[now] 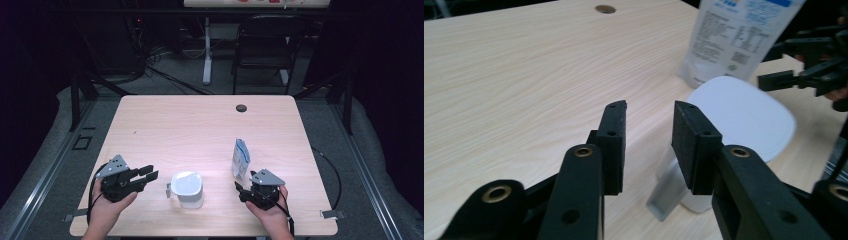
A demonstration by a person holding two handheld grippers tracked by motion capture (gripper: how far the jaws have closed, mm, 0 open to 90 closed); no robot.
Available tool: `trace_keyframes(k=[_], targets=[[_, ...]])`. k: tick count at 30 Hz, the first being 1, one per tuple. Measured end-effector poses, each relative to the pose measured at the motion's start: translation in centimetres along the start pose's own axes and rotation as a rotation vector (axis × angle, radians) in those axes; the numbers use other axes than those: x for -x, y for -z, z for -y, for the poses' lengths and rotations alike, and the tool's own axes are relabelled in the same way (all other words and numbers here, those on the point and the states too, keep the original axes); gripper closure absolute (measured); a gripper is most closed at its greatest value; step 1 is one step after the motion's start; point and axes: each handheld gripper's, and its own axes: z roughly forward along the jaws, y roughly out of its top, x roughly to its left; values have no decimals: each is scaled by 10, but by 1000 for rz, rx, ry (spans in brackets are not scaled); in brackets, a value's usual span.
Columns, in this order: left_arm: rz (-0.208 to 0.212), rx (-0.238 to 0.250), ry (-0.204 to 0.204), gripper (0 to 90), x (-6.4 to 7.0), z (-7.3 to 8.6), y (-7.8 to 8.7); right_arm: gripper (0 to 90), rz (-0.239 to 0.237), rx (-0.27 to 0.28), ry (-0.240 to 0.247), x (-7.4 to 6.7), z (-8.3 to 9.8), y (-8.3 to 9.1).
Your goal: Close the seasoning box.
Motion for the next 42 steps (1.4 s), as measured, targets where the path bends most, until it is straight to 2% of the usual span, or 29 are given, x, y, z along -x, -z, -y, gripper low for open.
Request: trace_keyframes(k=[3, 12, 17, 20, 27, 34, 38, 42], targets=[[-20, 3, 22, 625, -6, 3, 0, 331, 1, -1, 1, 0, 0, 0], [-73, -8, 44, 553, -20, 15, -6, 331, 2, -11, 5, 2, 1, 0], [-91, -33, 98, 550, -32, 30, -15, 331, -2, -15, 4, 1, 2, -1], [-98, -63, 113, 541, -36, 36, -19, 331, -5, -15, 8, 1, 2, -3], [-126, -91, 138, 519, -42, 47, -28, 331, -7, -23, 5, 1, 4, -4], [-114, -114, 158, 505, -43, 51, -34, 330, -14, -23, 3, -1, 6, -7], [-113, -129, 153, 498, -42, 54, -37, 330, -15, -27, 1, -3, 6, -7], [-134, -152, 146, 479, -42, 55, -41, 328, -18, -21, 3, -4, 6, -7]])
